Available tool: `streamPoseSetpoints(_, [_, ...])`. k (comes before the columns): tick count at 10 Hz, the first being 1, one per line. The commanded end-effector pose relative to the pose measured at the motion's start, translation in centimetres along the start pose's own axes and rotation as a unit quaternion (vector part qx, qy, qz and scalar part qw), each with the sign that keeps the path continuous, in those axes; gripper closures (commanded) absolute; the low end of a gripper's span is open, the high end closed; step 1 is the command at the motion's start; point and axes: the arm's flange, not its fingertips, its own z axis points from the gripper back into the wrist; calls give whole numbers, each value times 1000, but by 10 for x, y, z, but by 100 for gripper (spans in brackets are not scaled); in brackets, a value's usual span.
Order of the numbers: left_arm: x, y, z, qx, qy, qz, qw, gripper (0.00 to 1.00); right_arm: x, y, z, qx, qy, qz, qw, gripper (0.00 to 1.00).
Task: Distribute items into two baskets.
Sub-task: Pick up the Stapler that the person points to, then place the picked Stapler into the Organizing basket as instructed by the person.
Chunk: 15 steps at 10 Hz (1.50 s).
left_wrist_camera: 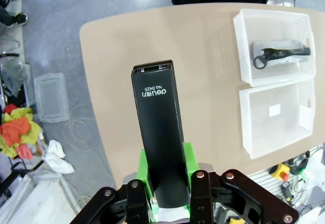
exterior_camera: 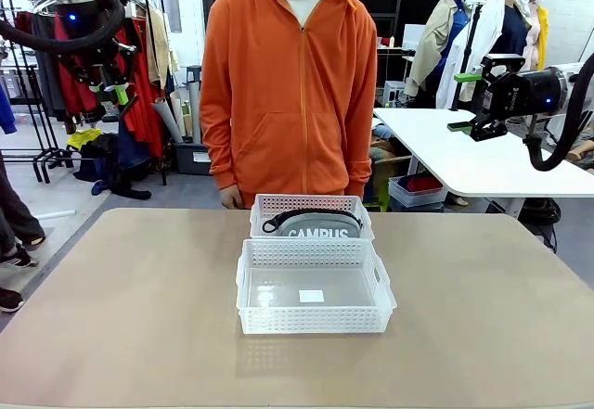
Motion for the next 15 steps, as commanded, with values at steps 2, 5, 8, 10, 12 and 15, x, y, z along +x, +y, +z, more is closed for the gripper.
streamPoseSetpoints(2, [0,0,2,3,-5,5,1000,100,0,3,0,0,1,2,1000,0])
streamPoseSetpoints(5, [0,0,2,3,-5,5,1000,100,0,3,0,0,1,2,1000,0])
streamPoseSetpoints(8, [0,0,2,3,-5,5,1000,100,0,3,0,0,1,2,1000,0])
streamPoseSetpoints(10, [0,0,2,3,-5,5,1000,100,0,3,0,0,1,2,1000,0])
streamPoseSetpoints(12, [0,0,2,3,-5,5,1000,100,0,3,0,0,1,2,1000,0])
streamPoseSetpoints(15, [0,0,2,3,-5,5,1000,100,0,3,0,0,1,2,1000,0])
